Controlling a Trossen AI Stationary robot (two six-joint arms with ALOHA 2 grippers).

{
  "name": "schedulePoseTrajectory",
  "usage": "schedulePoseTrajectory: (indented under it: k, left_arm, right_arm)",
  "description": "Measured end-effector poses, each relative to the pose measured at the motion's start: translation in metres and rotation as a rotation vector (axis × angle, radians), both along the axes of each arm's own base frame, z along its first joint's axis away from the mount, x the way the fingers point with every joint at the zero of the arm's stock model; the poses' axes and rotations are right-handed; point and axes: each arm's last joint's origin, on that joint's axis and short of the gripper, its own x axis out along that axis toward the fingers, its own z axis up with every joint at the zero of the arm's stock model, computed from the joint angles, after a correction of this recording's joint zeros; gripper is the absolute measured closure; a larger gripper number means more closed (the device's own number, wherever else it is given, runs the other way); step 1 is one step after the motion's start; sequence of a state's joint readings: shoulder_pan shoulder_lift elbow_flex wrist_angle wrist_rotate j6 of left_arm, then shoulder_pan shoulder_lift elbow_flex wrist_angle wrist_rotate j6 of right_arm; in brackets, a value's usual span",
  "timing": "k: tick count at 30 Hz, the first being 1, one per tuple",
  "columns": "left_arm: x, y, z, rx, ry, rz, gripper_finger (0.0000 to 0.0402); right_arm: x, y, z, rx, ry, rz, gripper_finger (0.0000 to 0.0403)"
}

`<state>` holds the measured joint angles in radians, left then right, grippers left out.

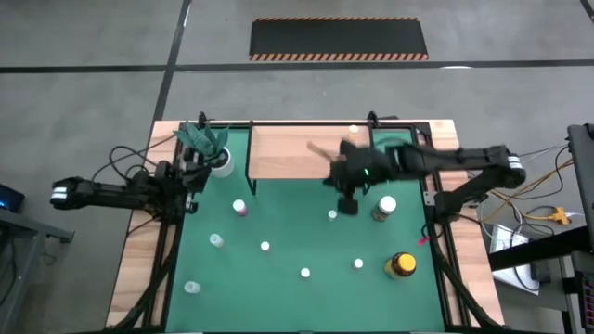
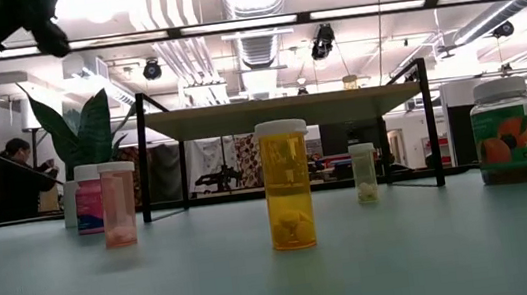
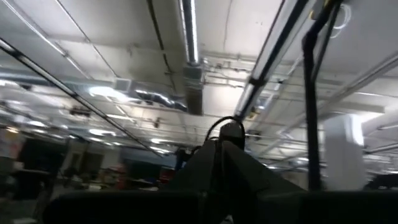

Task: Pick and place medicine bottles onto shelf by color
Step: Put the top white pill bottle on the shelf

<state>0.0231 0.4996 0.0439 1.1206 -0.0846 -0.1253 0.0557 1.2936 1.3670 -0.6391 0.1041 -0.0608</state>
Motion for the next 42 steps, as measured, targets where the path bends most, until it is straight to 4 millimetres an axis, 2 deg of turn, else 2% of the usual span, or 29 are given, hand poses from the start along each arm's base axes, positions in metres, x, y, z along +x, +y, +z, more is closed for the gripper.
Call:
schedulePoseTrajectory:
  k: [2, 5, 10, 22, 30, 42]
  left_arm:
    - [0.005, 0.0, 0.004, -0.039, 0.009, -0.033, 0.0391]
    - [0.017, 0.0, 0.011, -0.071, 0.036, -0.057, 0.0391]
    - [0.036, 0.001, 0.026, -0.13, 0.057, -0.098, 0.0391]
    - [0.076, -0.006, 0.029, -0.199, 0.156, -0.172, 0.0391]
    - [0.097, -0.016, 0.036, -0.196, 0.18, -0.219, 0.0391]
    - [0.112, -0.024, 0.033, -0.196, 0.224, -0.241, 0.0391]
  right_arm:
    - [-0.005, 0.013, -0.011, -0.066, -0.054, 0.095, 0.0392]
    - [-0.01, 0.02, -0.024, -0.141, -0.14, 0.176, 0.0394]
    - [-0.021, 0.019, -0.036, -0.188, -0.24, 0.204, 0.0394]
    - [-0.046, 0.019, -0.066, -0.251, -0.344, 0.349, 0.0394]
    - [-0.049, 0.018, -0.067, -0.304, -0.36, 0.375, 0.0394]
    - [-0.049, 0.018, -0.067, -0.316, -0.354, 0.383, 0.0394]
